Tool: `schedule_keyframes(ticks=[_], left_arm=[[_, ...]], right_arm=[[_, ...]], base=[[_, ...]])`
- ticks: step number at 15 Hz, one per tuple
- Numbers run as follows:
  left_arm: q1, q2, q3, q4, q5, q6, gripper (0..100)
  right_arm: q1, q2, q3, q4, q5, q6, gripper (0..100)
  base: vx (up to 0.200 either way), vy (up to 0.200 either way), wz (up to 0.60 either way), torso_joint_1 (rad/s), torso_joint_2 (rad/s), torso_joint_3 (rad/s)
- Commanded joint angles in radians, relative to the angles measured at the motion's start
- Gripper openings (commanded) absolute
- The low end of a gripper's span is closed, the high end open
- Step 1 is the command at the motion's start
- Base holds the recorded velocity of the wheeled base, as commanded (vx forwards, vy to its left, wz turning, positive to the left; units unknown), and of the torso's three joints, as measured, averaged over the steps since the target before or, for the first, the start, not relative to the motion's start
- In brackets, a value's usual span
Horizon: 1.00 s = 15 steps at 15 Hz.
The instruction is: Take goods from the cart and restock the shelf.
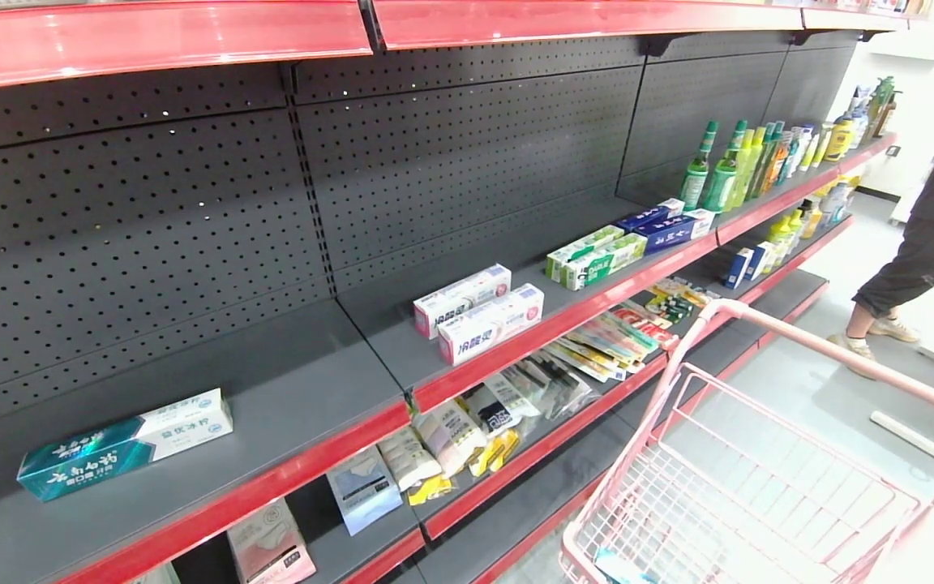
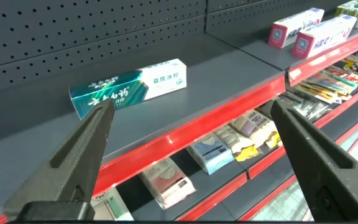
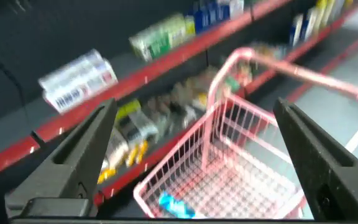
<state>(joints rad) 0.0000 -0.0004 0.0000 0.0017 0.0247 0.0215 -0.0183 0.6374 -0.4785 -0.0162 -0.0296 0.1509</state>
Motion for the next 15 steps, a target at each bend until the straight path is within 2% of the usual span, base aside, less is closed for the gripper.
schedule_keyframes(ticks=[1,2,3,4,5,6,10,12,15], left_arm=[[0.000,0.000,0.000,0.000,0.000,0.000,100],[0.000,0.000,0.000,0.000,0.000,0.000,100],[0.000,0.000,0.000,0.000,0.000,0.000,100],[0.000,0.000,0.000,0.000,0.000,0.000,100],[0.000,0.000,0.000,0.000,0.000,0.002,100],[0.000,0.000,0.000,0.000,0.000,0.002,100],[0.000,0.000,0.000,0.000,0.000,0.000,100],[0.000,0.000,0.000,0.000,0.000,0.000,100],[0.000,0.000,0.000,0.000,0.000,0.000,100]], right_arm=[[-0.038,0.554,-0.055,-0.007,0.033,-0.117,100],[-0.042,0.600,-0.006,-0.010,0.036,-0.211,100],[-0.040,0.636,0.021,-0.013,0.046,-0.246,100],[-0.038,0.651,0.031,-0.013,0.060,-0.247,100],[-0.037,0.696,0.047,-0.015,0.117,-0.260,100],[-0.032,0.723,0.052,-0.030,0.117,-0.289,100],[-0.028,0.847,0.089,-0.123,0.126,-0.435,100],[-0.026,0.912,0.089,-0.145,0.154,-0.478,100],[0.035,1.058,0.063,-0.211,0.201,-0.527,100]], base=[[0.000,0.000,0.00,0.000,0.00,0.000],[0.000,0.000,0.00,0.000,0.00,0.000],[0.000,0.000,0.00,0.000,0.00,0.000],[0.000,0.000,0.00,0.000,0.00,0.000],[0.000,0.000,0.00,0.000,0.00,0.000],[0.000,0.000,0.00,0.000,0.00,0.000],[0.000,0.000,-0.60,0.001,0.00,0.002],[0.000,0.000,0.00,0.000,0.00,0.000],[0.000,0.000,0.00,0.000,0.00,0.000]])
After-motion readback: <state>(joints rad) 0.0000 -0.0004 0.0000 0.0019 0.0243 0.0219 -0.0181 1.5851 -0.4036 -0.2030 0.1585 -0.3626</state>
